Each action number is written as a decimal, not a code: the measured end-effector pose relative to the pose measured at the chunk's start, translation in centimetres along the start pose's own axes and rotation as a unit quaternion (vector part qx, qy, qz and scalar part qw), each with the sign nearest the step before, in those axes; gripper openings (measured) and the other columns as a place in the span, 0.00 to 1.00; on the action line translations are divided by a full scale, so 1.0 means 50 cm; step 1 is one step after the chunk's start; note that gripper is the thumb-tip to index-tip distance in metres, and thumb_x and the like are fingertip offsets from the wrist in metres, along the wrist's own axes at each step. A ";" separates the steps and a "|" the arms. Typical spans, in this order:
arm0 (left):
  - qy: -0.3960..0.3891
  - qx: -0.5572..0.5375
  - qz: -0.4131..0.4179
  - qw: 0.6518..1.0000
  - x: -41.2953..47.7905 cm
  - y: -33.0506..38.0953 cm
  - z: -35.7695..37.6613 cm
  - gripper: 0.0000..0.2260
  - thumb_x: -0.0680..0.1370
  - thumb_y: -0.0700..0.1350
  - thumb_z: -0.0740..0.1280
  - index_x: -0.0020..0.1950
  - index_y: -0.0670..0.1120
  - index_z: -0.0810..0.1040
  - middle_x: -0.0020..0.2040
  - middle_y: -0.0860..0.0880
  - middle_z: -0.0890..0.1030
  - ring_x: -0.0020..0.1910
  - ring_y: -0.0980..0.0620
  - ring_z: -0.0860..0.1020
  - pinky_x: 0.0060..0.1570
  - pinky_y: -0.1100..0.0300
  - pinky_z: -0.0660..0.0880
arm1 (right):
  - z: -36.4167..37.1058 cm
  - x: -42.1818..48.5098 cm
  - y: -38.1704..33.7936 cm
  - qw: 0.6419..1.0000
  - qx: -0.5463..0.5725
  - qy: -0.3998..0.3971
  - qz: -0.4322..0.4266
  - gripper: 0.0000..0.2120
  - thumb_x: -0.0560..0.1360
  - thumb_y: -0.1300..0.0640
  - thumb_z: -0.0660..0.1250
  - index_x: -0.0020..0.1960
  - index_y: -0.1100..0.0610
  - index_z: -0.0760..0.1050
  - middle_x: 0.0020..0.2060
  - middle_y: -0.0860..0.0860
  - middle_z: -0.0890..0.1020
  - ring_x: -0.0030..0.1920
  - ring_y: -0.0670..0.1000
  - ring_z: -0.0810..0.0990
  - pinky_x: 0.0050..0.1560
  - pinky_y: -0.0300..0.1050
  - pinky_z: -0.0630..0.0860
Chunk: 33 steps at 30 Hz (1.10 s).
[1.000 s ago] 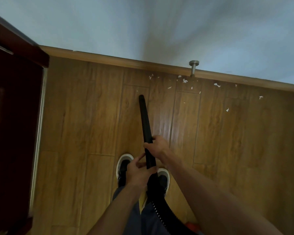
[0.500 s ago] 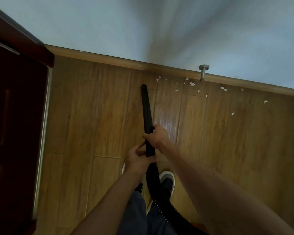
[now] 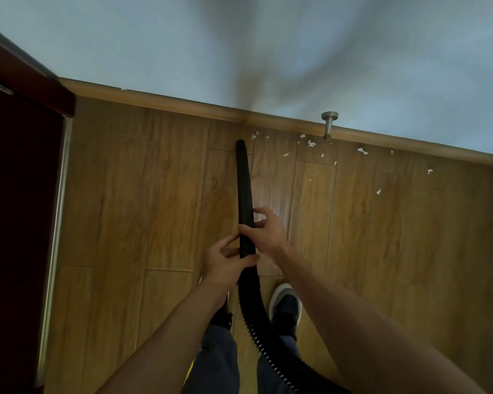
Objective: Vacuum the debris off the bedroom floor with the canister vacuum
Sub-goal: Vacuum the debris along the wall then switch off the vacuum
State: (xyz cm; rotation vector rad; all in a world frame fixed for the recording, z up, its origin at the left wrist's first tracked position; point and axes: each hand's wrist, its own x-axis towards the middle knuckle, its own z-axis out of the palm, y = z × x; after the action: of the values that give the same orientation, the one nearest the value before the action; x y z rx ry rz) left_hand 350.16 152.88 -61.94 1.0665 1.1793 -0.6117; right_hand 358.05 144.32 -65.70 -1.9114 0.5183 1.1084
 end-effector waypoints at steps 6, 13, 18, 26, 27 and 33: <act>-0.006 0.012 0.015 1.000 0.001 0.008 0.010 0.30 0.68 0.38 0.78 0.67 0.53 0.75 0.43 0.57 0.82 0.41 0.59 0.81 0.34 0.65 0.75 | -0.001 0.008 0.024 0.997 0.069 0.025 -0.031 0.26 0.73 0.60 0.74 0.68 0.54 0.69 0.47 0.54 0.82 0.48 0.54 0.85 0.51 0.55 0.83; -0.020 0.026 0.014 0.999 -0.007 0.015 0.061 0.30 0.68 0.37 0.78 0.68 0.52 0.75 0.43 0.56 0.83 0.39 0.59 0.83 0.34 0.62 0.78 | -0.047 0.014 0.048 0.994 0.092 0.048 -0.026 0.24 0.73 0.59 0.74 0.66 0.53 0.70 0.47 0.54 0.83 0.47 0.54 0.85 0.50 0.55 0.83; -0.034 0.047 -0.001 0.998 -0.029 0.008 0.122 0.31 0.68 0.35 0.77 0.69 0.50 0.75 0.50 0.48 0.84 0.46 0.49 0.83 0.38 0.57 0.79 | -0.114 -0.005 0.076 0.994 0.084 0.060 -0.025 0.23 0.73 0.58 0.74 0.65 0.53 0.70 0.44 0.52 0.82 0.45 0.52 0.84 0.48 0.50 0.84; -0.058 0.058 -0.027 0.996 -0.045 0.000 0.221 0.31 0.68 0.35 0.78 0.68 0.49 0.75 0.47 0.47 0.85 0.41 0.50 0.84 0.31 0.58 0.78 | -0.217 -0.009 0.115 0.994 0.057 0.094 -0.012 0.27 0.72 0.55 0.75 0.68 0.54 0.69 0.47 0.52 0.82 0.48 0.54 0.84 0.51 0.54 0.83; -0.059 0.060 -0.027 0.996 -0.046 0.002 0.227 0.31 0.68 0.35 0.78 0.68 0.49 0.75 0.47 0.47 0.85 0.41 0.49 0.84 0.31 0.58 0.78 | -0.222 -0.006 0.116 0.994 0.054 0.097 -0.014 0.27 0.72 0.55 0.75 0.68 0.54 0.69 0.49 0.53 0.82 0.48 0.54 0.84 0.51 0.54 0.83; -0.048 0.067 -0.016 0.996 -0.037 0.025 0.230 0.30 0.69 0.35 0.76 0.69 0.50 0.75 0.50 0.46 0.85 0.43 0.49 0.84 0.29 0.61 0.77 | -0.224 0.020 0.094 0.995 0.067 0.074 -0.024 0.27 0.73 0.57 0.74 0.69 0.55 0.69 0.45 0.48 0.78 0.49 0.51 0.82 0.52 0.47 0.82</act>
State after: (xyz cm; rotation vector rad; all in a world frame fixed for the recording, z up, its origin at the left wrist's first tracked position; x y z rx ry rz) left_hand 355.63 142.77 -59.61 1.1208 1.0848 -0.7687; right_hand 360.95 132.48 -65.91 -1.8868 0.6088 0.8837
